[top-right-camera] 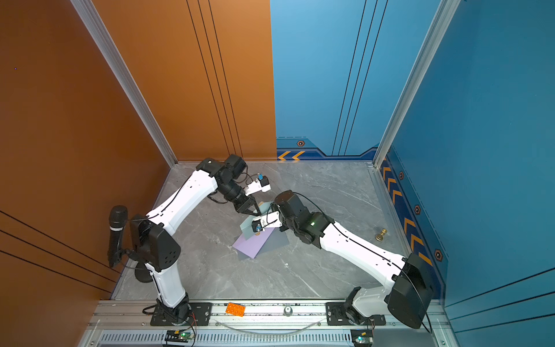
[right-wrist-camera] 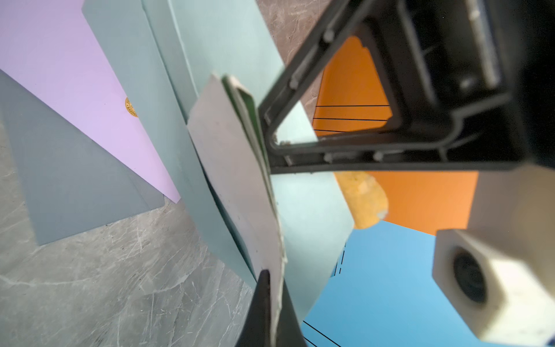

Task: Fold the letter paper in half and place it into the envelope
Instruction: Place the letter paper in the envelope.

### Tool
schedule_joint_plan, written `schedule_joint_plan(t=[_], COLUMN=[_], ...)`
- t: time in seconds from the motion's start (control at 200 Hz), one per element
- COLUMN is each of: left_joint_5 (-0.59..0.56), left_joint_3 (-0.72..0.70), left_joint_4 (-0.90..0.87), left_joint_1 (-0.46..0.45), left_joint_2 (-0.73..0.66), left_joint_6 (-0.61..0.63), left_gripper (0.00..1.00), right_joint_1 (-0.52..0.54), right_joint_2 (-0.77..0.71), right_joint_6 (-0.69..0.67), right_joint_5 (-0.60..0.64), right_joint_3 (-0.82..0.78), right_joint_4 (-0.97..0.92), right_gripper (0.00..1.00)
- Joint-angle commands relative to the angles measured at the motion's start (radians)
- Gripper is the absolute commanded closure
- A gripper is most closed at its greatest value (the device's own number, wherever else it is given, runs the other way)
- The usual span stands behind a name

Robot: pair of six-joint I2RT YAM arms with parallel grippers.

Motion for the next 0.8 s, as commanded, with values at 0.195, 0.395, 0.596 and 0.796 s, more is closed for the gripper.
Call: schedule_joint_plan(t=[0.195,0.395,0.596,0.796], left_joint_5=[0.046,0.047,0.046,0.036], left_joint_3=[-0.012,-0.012,-0.019,-0.037], left_joint_4=[-0.039,-0.039,-0.041,-0.049], left_joint_1=[-0.018,-0.020,-0.029,-0.048], left_joint_2=[-0.044,-0.057,-0.067,-0.095], left_joint_6=[0.023,0.025,0.026,0.026], left_gripper=[1.00,1.00,1.00,1.00], right_joint_1=[0.039,0.050,0.048,0.032], right_joint_2=[-0.015,-0.019,-0.010,0.002], right_joint_6=[0.041,0.065,0.069,0.065], right_joint_5=[-0.054,-0.109,-0.141,-0.147], right_joint_3=[-0.039,-0.032,-0.020,-0.019], right_joint_4=[0.065,0.065,0.060,0.050], right_gripper=[1.00,1.00,1.00,1.00])
